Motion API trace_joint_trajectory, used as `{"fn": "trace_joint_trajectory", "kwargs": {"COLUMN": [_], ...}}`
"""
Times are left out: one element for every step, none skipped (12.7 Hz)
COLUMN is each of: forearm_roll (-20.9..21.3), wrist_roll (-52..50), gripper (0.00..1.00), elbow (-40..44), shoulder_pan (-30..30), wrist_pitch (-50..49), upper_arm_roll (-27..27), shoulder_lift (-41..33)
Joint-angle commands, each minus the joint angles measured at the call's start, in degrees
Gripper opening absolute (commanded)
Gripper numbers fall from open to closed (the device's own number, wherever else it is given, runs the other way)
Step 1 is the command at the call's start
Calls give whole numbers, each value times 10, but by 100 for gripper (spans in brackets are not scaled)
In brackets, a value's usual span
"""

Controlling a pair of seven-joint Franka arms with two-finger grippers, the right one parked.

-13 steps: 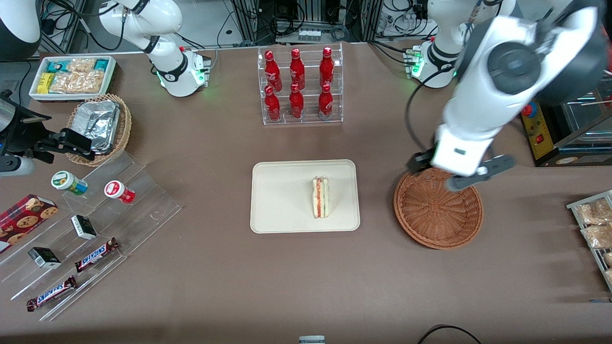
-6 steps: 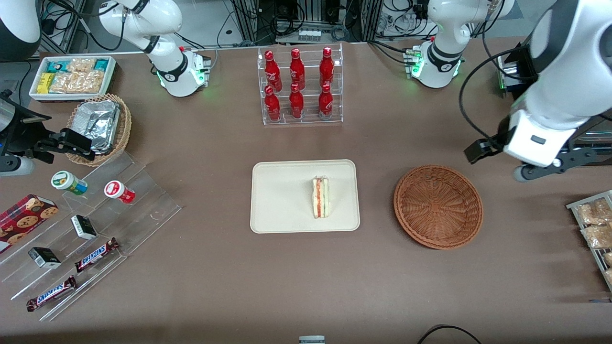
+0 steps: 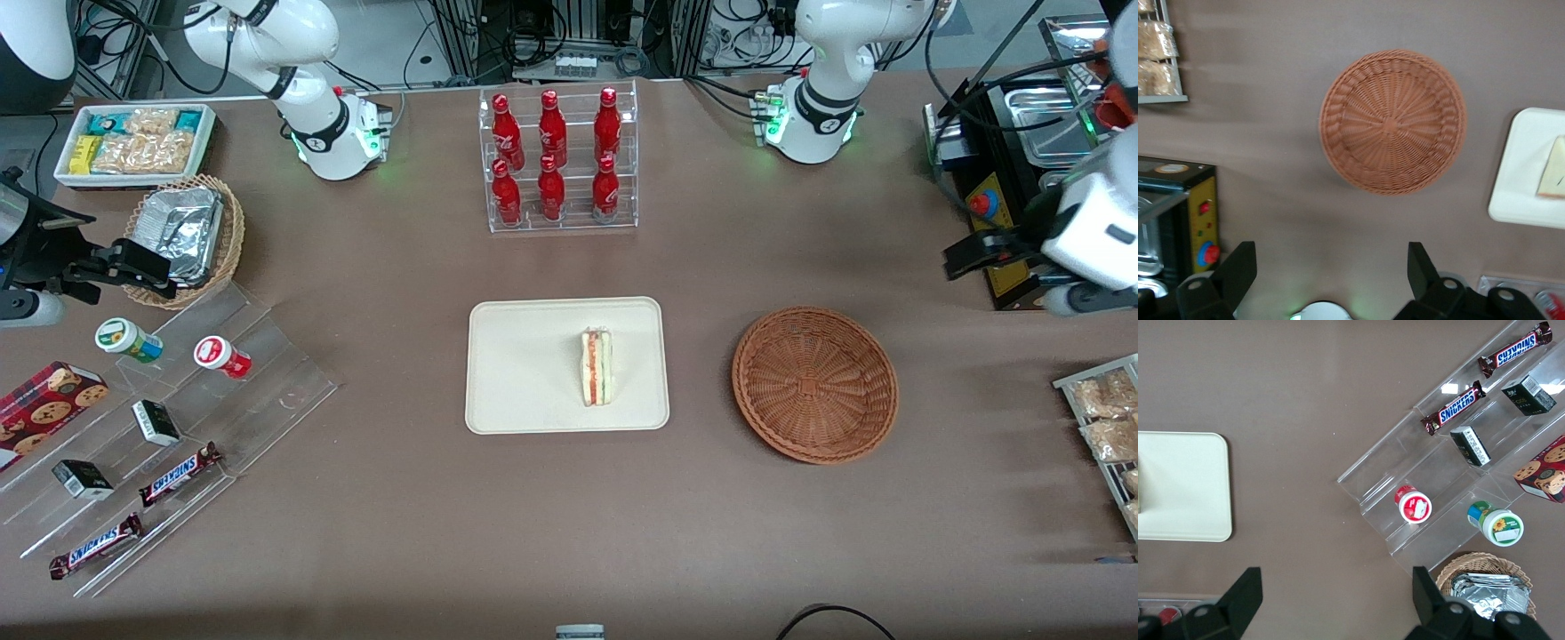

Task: Place sandwich from basket to tray

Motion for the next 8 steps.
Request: {"fn": "trace_joint_trajectory", "kwargs": {"forearm_roll": [-9,-9,-9,-10,-10,-10,-11,-20], "wrist_roll": [59,82,106,116,117,117,118,116], "gripper": [100,99,100,100,100,100,100,100], "elbow": [-18,-19,-23,-29,-30,-30,-30,-27], "shoulder_pan": [-36,-36,-36,-36,-36,-36,-36,-37], "wrist_pitch": [-14,-23,-26,-24,-24,-24,-24,-24], "upper_arm_roll": [55,64,73,77,81,82,87,88], "shoulder_lift": [-25,-29,-34,-37,-37,-37,-37,-33]}}
